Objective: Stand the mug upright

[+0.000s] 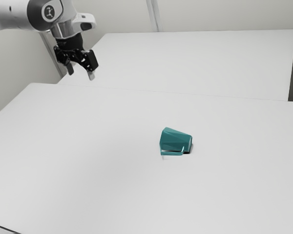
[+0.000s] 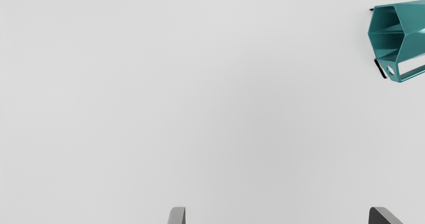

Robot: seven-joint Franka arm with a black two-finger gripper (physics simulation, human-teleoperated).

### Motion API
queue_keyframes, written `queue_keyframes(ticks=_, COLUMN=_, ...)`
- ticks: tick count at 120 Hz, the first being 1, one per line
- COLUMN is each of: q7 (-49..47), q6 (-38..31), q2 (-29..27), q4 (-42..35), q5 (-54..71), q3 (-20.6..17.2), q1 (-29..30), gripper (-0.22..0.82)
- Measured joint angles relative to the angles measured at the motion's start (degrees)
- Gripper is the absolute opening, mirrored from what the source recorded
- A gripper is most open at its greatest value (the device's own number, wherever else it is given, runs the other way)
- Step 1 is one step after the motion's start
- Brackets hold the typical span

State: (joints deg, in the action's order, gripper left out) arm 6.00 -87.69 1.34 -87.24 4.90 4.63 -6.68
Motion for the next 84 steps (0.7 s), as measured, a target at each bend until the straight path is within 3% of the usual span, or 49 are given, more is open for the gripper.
queue_keyframes(ticks=27, q7=0.9, q6=-1.2, q2=0.5, q4=-0.9, q5=0.2, q3=-0.4, q1=1.9, gripper=0.60)
queue_keyframes(ticks=58, q7=1.1, q6=-6.2, q2=4.5, q4=-4.0, q5=-0.5, q3=-0.2, q1=-1.8, gripper=0.60)
queue_keyframes(ticks=84, q7=0.9, q6=-15.1, q2=3.9, q4=-13.9, q5=-5.2, q3=1.1, q1=-1.5, gripper=0.60)
